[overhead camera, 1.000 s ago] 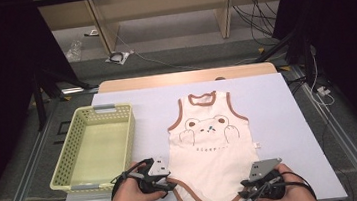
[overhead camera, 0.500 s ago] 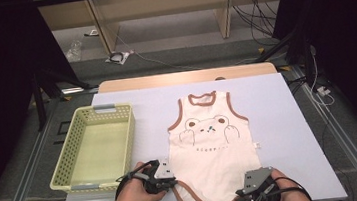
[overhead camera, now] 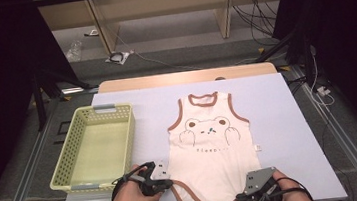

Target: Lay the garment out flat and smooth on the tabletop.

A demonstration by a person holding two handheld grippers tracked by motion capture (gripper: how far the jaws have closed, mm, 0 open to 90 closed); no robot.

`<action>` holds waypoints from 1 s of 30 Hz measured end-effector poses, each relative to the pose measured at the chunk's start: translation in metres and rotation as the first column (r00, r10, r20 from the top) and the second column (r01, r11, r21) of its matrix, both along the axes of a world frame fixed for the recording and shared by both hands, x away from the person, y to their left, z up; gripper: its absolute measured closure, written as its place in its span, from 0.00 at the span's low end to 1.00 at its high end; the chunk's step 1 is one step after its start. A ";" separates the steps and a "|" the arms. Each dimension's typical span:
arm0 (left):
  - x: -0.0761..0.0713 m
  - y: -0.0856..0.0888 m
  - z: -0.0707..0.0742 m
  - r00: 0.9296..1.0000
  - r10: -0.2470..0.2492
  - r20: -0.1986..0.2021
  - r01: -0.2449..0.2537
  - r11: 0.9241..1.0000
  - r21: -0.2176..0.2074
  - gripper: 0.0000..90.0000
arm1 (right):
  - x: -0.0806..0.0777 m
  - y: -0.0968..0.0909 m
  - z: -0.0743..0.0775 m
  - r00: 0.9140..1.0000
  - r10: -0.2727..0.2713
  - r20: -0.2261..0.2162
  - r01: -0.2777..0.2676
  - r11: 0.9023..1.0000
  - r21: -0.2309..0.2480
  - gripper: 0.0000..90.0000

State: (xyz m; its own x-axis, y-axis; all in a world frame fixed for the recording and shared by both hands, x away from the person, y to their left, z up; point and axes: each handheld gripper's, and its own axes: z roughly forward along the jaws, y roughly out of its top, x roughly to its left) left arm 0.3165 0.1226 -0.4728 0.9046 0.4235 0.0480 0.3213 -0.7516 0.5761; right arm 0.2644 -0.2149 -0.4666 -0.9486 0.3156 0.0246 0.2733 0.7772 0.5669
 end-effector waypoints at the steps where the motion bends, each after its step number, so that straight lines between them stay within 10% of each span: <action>1: 0.000 0.001 0.001 1.000 0.002 0.005 -0.002 1.000 -0.006 1.00 | -0.001 0.000 0.000 1.000 0.003 -0.007 -0.003 1.000 -0.004 0.97; 6: 0.003 0.007 0.004 0.999 0.034 0.011 -0.034 0.999 -0.031 0.97 | -0.005 -0.001 0.000 1.000 0.013 -0.025 -0.014 1.000 -0.010 0.97; 13: 0.007 0.003 -0.001 1.000 -0.012 -0.004 0.012 0.998 -0.059 0.61 | -0.006 -0.003 0.001 0.998 0.019 -0.067 -0.020 1.000 -0.017 0.88; 19: 0.012 -0.002 -0.006 0.999 -0.047 -0.013 0.046 0.998 -0.034 0.73 | 0.002 -0.010 0.008 0.996 -0.086 -0.011 0.086 0.996 0.031 0.72; 24: 0.009 -0.006 -0.005 0.998 -0.055 -0.026 0.055 0.998 -0.023 0.88 | 0.016 -0.035 0.006 0.953 -0.300 0.047 0.300 0.954 0.001 0.70; 30: 0.006 -0.009 -0.004 0.999 -0.025 -0.020 0.025 1.000 -0.009 0.98 | 0.017 -0.041 -0.003 0.956 -0.292 0.011 0.293 0.956 -0.035 0.77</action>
